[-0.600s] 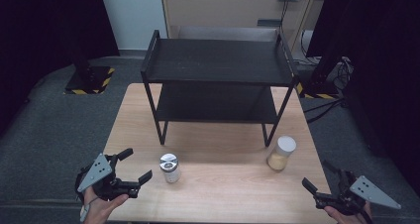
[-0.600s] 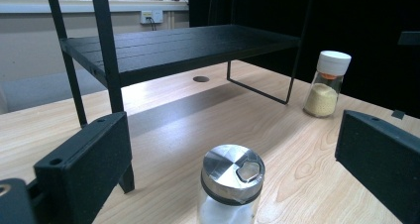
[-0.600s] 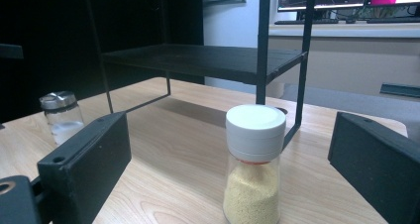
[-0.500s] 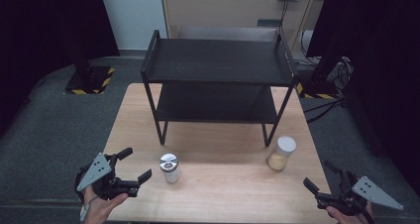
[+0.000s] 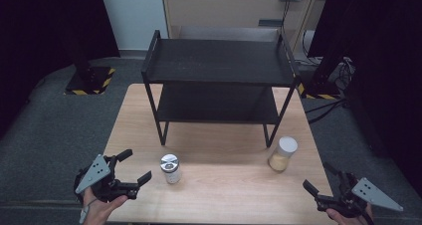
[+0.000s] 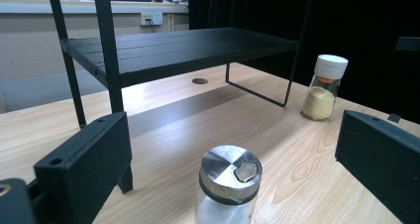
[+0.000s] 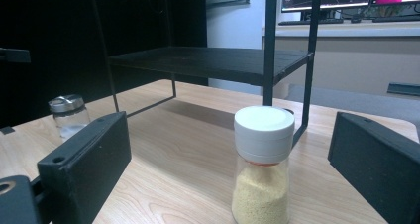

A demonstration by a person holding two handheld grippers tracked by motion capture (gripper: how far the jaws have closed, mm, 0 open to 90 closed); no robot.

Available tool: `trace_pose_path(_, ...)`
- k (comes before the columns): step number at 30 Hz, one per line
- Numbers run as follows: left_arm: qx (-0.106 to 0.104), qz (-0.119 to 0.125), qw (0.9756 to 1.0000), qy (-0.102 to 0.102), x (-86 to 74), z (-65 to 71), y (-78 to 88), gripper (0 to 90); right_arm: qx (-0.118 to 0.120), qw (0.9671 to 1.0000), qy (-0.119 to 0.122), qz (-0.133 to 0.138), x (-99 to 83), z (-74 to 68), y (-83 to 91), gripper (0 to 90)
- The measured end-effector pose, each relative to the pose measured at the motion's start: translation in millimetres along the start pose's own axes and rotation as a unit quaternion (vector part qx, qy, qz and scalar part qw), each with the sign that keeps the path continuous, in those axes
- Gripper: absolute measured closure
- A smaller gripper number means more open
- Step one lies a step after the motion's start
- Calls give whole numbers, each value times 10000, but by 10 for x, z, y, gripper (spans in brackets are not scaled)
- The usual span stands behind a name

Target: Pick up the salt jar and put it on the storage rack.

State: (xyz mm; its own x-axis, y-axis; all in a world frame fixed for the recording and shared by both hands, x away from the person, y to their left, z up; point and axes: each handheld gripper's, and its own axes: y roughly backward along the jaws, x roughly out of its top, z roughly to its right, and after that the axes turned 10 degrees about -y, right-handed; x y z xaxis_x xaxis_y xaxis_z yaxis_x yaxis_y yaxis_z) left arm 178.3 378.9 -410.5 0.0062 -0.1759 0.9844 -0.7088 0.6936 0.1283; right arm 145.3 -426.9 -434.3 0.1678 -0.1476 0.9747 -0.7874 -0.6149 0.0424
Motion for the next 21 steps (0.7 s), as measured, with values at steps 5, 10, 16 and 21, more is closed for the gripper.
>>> trace_pose_path(5, 0, -2, 10000, 17, -9, -7, 2, 0, -15, 10000, -5, 6, -2, -7, -3, 32)
trace_pose_path(10, 11, -11, 10000, 13, -6, -3, 6, 0, -33, 10000, -13, -4, -3, -16, -3, 33)
trace_pose_path(16, 3, -32, 10000, 2, 0, 0, 0, 0, -32, 10000, -13, -14, -3, -18, -3, 34)
trace_pose_path(21, 0, -27, 10000, 11, -3, -2, 0, 0, -10, 10000, -19, -45, 0, -19, -11, 34)
